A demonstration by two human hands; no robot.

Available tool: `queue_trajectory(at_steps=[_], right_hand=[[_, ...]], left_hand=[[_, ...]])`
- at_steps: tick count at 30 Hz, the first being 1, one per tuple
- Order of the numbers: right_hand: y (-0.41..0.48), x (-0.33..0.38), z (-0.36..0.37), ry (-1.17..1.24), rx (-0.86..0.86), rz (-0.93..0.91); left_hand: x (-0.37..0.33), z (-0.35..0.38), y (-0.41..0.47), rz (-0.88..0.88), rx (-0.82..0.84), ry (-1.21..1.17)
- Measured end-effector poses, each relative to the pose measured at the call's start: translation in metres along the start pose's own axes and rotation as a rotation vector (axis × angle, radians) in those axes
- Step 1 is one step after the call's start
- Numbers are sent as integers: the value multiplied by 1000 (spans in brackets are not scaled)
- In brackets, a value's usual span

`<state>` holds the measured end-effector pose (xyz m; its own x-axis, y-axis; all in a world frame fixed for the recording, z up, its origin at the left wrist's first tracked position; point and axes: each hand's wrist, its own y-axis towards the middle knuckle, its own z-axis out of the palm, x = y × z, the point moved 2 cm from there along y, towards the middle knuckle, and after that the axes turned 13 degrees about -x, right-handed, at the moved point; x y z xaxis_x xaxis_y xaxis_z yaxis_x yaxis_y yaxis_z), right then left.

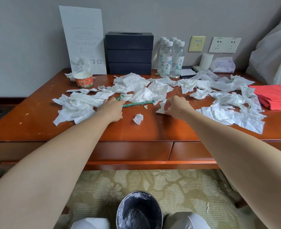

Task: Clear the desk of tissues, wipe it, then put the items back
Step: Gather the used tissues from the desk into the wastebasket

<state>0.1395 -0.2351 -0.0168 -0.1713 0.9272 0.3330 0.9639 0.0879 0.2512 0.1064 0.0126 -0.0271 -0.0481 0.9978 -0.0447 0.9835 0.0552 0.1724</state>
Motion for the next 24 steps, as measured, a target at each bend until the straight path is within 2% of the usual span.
queue_trajectory(at_steps=[5,8,10,14,20,24], right_hand=[[-4,-7,-3,94,-59,21],[-3,-10,-1,4,12,83],[-4,-11,-3,29,19,112],[-3,-14,-3,13,-16,129],[-1,-10,-1,118,-119,184],[0,3,-10,207,-165,173]], left_hand=[[-4,2,8,40,-83,-34],[-5,2,7,29,-129,-58],[-8,1,5,41,-181,-47],[-11,2,4,55,-258,-58],[-8,-8,7,37,-387,-184],[-10,-27,7,83,-465,-233]])
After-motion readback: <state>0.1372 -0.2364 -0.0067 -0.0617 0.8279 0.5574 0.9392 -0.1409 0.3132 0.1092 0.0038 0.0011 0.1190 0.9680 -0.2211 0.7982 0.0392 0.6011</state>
